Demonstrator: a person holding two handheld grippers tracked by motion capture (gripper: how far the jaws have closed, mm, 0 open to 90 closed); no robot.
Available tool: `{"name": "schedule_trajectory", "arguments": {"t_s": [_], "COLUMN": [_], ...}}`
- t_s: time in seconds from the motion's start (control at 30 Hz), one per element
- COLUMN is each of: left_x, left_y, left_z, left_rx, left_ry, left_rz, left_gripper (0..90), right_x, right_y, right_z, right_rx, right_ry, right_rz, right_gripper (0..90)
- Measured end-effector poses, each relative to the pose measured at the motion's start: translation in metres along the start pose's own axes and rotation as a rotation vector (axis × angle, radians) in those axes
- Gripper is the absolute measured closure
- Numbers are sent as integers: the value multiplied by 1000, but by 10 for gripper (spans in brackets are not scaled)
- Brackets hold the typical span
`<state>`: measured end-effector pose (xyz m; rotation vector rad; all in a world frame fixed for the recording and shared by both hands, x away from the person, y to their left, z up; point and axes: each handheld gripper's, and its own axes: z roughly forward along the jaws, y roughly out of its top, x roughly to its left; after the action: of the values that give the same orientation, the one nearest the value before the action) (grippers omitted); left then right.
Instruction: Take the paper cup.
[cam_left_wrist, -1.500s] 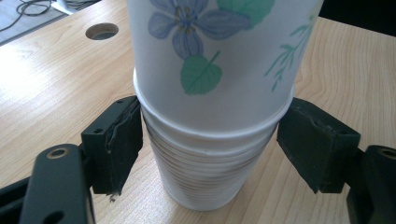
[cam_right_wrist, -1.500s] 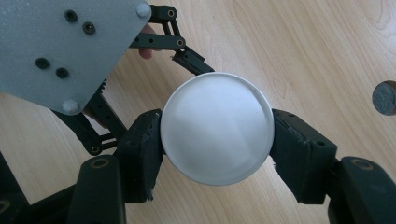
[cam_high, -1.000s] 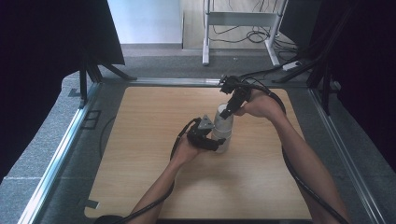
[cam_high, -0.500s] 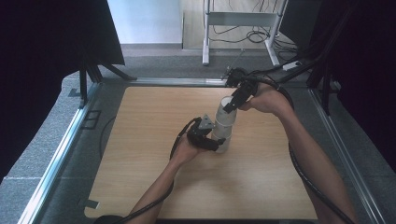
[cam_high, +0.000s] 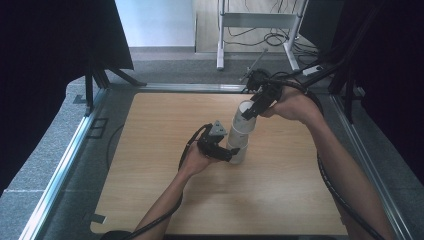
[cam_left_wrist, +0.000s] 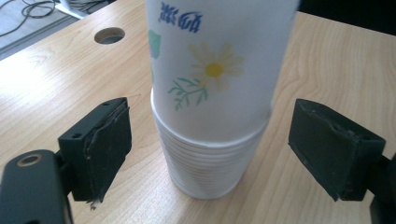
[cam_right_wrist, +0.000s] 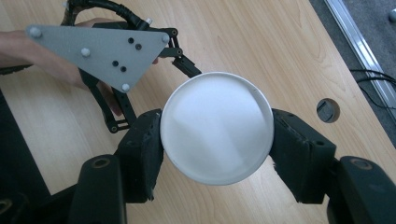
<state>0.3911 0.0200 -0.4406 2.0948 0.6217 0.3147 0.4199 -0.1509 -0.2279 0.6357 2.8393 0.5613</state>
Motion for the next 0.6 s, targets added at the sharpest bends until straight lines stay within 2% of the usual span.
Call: {"name": "schedule_trajectory", "arguments": {"t_s": [0.27, 0.6], "left_x": [-5, -12], "left_y": [2, -5], "left_z": [-10, -20], "left_rx": [23, 55], "left_ry": [-59, -99], "left_rz": [9, 22], "left_gripper": [97, 43], "right_x": [9, 16], "right_y": [-9, -28], "right_z": [-7, -9], "right_rx": [2, 1], "right_ry": [12, 28], "right_rz": [-18, -34], "right_gripper": [372, 372]}}
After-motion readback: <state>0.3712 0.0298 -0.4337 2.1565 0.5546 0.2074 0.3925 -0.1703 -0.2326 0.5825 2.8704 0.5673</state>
